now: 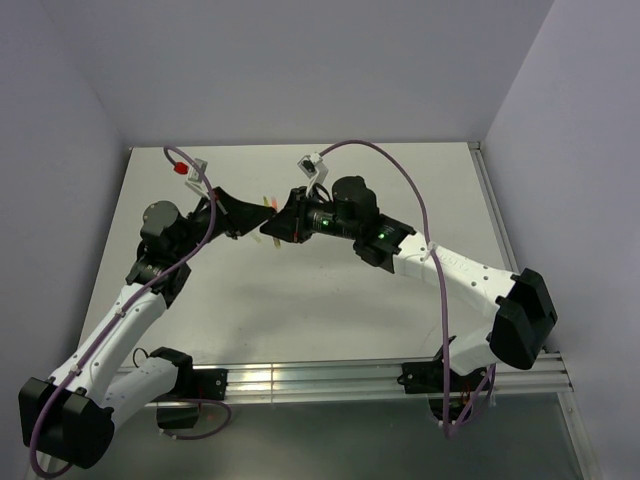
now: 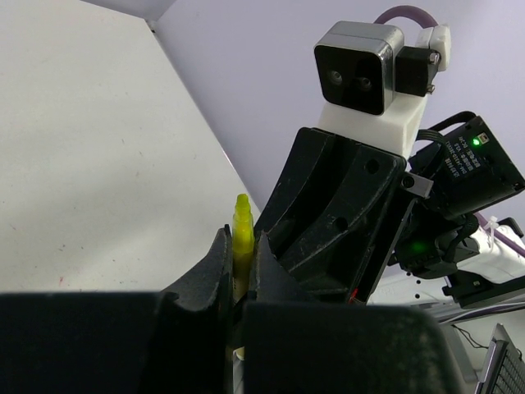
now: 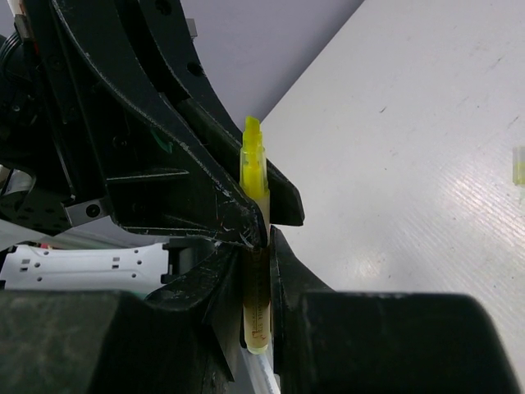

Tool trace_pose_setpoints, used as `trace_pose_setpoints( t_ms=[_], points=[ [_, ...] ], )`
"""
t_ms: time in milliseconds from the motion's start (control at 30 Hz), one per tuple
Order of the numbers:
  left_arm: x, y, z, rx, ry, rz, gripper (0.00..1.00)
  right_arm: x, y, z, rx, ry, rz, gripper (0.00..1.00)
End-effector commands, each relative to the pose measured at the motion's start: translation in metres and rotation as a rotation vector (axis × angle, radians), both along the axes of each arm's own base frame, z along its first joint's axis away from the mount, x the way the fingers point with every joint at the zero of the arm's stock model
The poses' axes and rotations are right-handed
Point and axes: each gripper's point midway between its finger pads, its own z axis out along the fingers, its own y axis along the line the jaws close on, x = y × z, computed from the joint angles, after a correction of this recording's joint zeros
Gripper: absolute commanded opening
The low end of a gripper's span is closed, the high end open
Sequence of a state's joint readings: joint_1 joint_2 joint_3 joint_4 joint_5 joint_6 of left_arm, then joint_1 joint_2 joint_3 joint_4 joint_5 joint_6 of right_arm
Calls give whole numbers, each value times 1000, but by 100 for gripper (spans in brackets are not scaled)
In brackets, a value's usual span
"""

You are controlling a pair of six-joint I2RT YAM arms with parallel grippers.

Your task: Insert the pens into the pen caps

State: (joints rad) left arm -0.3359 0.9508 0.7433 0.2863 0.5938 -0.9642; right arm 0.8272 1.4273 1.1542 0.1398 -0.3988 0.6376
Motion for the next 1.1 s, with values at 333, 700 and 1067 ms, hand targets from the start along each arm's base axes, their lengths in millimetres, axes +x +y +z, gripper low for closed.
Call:
trace_pose_setpoints(
  t_ms=[333,700,1067],
  points=[
    [5,12,36,32,-98,97,52,15,-37,12,19,-48,-122,0],
    [58,102,-80,292,360,715,51,40,-116,-15,-88,9,-352,0],
    [111,92,-192,459,656,982,44,33,-153,-48,-185,49,-380,0]
  ],
)
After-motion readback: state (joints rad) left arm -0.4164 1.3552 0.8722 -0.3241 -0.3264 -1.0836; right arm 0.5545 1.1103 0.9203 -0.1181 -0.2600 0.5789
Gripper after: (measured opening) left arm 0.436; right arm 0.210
